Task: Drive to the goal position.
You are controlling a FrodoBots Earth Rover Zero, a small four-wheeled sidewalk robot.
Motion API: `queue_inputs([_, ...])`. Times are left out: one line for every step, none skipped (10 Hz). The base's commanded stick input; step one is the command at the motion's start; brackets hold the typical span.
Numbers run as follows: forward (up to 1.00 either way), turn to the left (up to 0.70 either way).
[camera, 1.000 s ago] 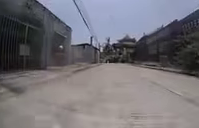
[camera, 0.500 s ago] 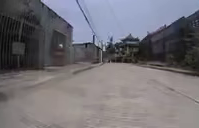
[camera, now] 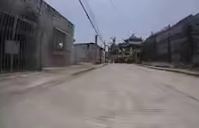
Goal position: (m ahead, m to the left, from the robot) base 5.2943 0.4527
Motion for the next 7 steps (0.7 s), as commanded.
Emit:
queue_inputs([1.0,-0.32])
queue_inputs([1.0,-0.26])
queue_inputs([1.0,-0.17])
queue_inputs([1.0,-0.04])
queue_inputs([1.0,0.0])
queue_inputs([1.0,0.0])
queue_inputs([1.0,0.0])
